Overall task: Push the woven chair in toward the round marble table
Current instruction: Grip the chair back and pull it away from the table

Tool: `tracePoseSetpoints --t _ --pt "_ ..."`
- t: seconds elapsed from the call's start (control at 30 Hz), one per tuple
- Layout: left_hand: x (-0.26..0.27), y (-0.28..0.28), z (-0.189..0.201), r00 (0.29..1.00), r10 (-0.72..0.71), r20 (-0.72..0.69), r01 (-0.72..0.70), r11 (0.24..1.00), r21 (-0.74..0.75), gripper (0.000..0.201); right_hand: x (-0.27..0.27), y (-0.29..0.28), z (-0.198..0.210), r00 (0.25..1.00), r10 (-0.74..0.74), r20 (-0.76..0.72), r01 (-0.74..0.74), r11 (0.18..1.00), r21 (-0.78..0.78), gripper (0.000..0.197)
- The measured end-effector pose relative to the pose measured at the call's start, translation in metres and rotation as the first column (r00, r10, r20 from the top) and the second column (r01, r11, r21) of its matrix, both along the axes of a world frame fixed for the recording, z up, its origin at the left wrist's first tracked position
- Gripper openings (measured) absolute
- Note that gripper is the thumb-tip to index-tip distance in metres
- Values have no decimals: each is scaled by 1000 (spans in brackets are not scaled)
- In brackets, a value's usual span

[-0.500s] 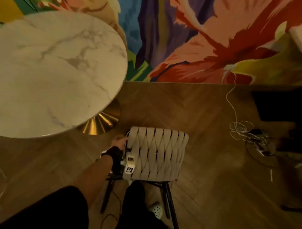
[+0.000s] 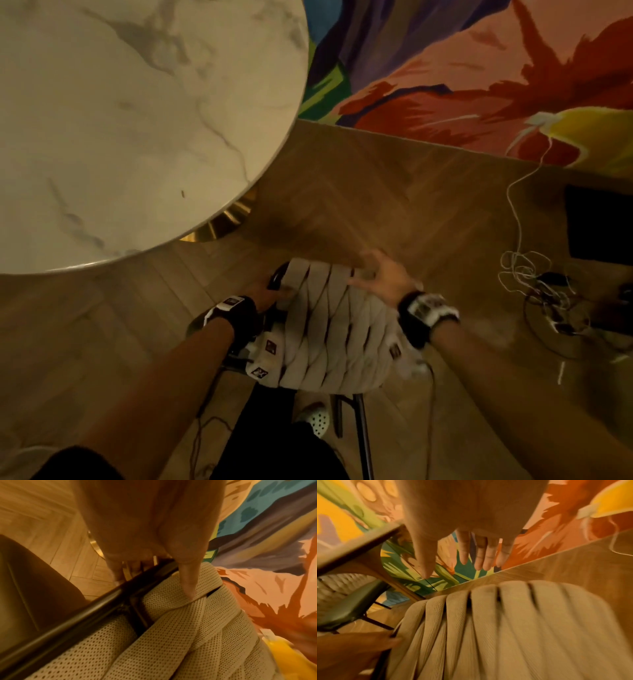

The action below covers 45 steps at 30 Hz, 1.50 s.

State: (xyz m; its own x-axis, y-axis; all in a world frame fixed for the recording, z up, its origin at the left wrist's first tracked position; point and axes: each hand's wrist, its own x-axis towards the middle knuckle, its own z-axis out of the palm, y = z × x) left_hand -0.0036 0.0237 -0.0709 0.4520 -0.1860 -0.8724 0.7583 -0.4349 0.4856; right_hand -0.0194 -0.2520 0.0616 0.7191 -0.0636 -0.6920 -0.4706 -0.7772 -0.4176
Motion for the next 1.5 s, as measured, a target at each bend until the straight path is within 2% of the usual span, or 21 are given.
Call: tracePoseSetpoints --t 0.03,0.1,0.2,0.23,0.3,0.37,0.43,0.47,0.53,0.63,0.77,0.9,0.93,1.03,1.13,1.2,1.27,1.33,1.4,1.47,1.5 --pt "3 -2 13 999 -32 -19 32 999 -6 64 31 13 -18 996 30 -81 -26 999 39 88" --pt "1 -4 18 999 -50 4 50 999 7 73 50 36 -41 953 215 -214 -210 977 45 102" --pt "-7 -3 25 996 -65 65 61 996 61 67 43 30 -96 879 370 -302 -374 926 45 128" --pt "-14 -2 32 996 -68 59 65 997 52 63 37 26 -99 875 382 -295 -393 919 27 130" --pt "-28 0 45 996 -83 42 83 997 5 80 29 27 -72 875 369 -314 -385 923 14 125" --pt "-33 -3 68 976 -202 86 203 979 -13 88 15 29 -18 879 367 -305 -375 926 34 98" --pt "-17 -15 103 914 -355 196 365 931 -20 77 3 22 29 899 344 -273 -345 937 45 68" --pt "-8 -23 131 879 -406 248 425 905 -25 67 0 15 54 918 314 -243 -312 949 50 61" --pt "13 -40 176 813 -468 346 513 857 -46 58 4 0 96 949 293 -119 -294 956 5 62" --pt "33 -55 231 727 -520 449 600 799 -47 62 3 -19 148 957 289 16 -287 955 -78 72" --pt "21 -55 274 592 -598 540 696 717 30 27 -36 -13 193 937 316 150 -284 937 -202 50" --pt "-36 -43 255 392 -763 515 784 569 247 23 -107 11 168 939 322 123 -297 937 -186 22" --pt "-49 -36 243 374 -786 492 794 546 270 22 -121 18 157 934 345 91 -326 928 -178 21" --pt "-86 -25 219 396 -816 420 777 542 321 26 -152 35 129 927 373 29 -365 919 -150 23" --pt "-110 -17 214 349 -863 365 783 483 391 3 -167 58 109 913 407 -14 -406 907 -109 25" --pt "-128 -6 207 286 -900 330 816 409 408 23 -181 75 97 890 456 -22 -456 885 -91 22" --pt "-147 7 201 265 -916 302 820 379 430 30 -196 86 87 860 510 -23 -509 855 -101 19" --pt "-168 16 197 284 -920 271 815 381 438 31 -215 92 80 839 544 -35 -544 834 -92 21" --pt "-186 23 199 368 -905 215 804 426 415 30 -231 98 75 829 558 -40 -559 823 -100 25" --pt "-200 32 201 493 -846 202 768 532 355 29 -245 102 69 821 570 -26 -570 816 -97 28" --pt "-207 38 203 590 -782 201 718 622 312 26 -254 104 62 817 576 -27 -576 812 -94 30"
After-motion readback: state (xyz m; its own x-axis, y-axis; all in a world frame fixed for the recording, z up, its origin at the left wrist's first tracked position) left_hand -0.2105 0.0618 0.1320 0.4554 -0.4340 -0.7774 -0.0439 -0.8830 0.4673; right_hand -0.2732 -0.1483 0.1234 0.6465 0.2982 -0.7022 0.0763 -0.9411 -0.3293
